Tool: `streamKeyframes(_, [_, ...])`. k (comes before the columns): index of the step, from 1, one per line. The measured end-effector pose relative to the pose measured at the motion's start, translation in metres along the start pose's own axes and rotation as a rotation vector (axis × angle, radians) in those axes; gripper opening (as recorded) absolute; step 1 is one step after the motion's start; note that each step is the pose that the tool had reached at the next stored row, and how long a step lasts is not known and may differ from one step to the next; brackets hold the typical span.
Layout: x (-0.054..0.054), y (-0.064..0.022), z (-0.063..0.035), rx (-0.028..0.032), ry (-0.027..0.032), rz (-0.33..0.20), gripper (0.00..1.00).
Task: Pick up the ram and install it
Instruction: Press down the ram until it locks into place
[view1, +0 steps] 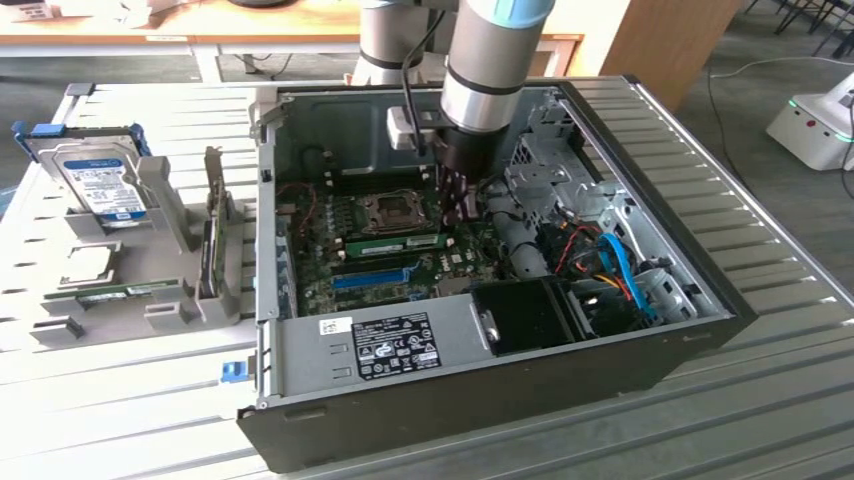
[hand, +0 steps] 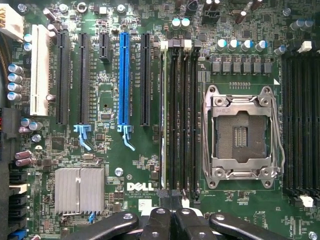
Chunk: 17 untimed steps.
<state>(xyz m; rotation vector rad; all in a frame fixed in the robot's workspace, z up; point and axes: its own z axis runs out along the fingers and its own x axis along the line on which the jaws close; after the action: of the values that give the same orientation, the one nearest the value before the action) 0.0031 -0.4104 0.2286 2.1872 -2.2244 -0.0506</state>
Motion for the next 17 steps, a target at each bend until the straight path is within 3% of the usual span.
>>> streamKeyframes(13, [0.0000, -0.0001, 0.0017, 0.0000, 0.0000, 0.000, 0.11])
streamKeyframes(17, [0.0000, 0.0000, 0.0025, 0.0000, -0.0038, 0.000, 0.11])
